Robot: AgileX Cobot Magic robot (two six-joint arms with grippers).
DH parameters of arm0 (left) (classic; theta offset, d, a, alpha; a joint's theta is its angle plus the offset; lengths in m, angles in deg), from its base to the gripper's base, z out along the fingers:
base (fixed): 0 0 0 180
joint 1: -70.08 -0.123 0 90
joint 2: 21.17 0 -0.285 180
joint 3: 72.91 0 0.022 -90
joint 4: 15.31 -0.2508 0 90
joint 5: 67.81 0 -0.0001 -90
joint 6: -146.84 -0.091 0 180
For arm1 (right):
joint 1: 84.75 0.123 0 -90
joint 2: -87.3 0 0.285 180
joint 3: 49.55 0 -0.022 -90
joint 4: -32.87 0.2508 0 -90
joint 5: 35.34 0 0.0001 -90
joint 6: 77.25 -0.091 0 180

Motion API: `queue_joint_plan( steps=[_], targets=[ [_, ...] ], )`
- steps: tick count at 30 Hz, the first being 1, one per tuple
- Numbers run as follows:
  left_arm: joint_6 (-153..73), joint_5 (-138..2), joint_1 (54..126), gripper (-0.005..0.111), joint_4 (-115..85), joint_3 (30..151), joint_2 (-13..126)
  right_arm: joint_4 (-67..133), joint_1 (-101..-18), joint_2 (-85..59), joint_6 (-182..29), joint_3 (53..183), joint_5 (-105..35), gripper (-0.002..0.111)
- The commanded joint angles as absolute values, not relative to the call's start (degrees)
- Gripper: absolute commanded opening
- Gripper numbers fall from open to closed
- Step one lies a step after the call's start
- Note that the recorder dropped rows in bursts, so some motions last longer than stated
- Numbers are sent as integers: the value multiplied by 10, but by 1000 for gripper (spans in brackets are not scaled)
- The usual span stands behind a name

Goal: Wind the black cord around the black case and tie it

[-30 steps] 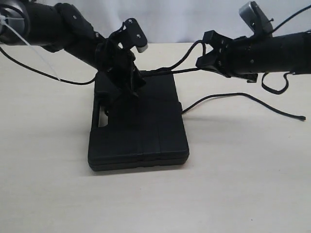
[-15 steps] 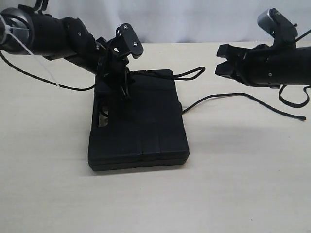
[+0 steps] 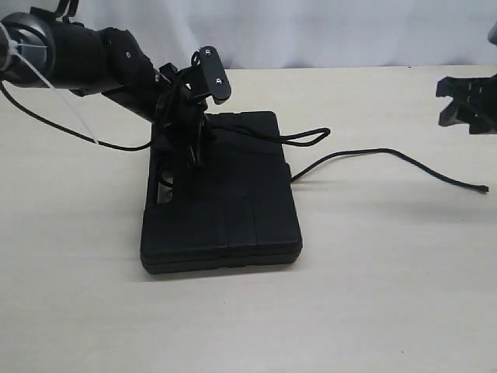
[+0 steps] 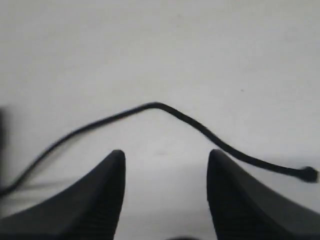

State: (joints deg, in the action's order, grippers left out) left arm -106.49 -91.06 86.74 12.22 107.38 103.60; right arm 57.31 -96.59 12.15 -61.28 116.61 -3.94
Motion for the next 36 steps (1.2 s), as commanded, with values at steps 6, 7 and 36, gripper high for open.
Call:
queue_joint_plan(
  steps=[6, 7, 36],
  targets=[
    [-1120, -975, 868, 0, 152, 1072, 1013, 384, -965, 218, -457, 1285, 111, 47],
    [-1144, -986, 868, 0, 166, 1072, 1013, 384, -965, 225, -453, 1286, 108, 46],
    [-1234, -1067, 868, 0, 233, 1072, 1013, 289, -875, 495, -429, 1572, 280, 40]
  ],
)
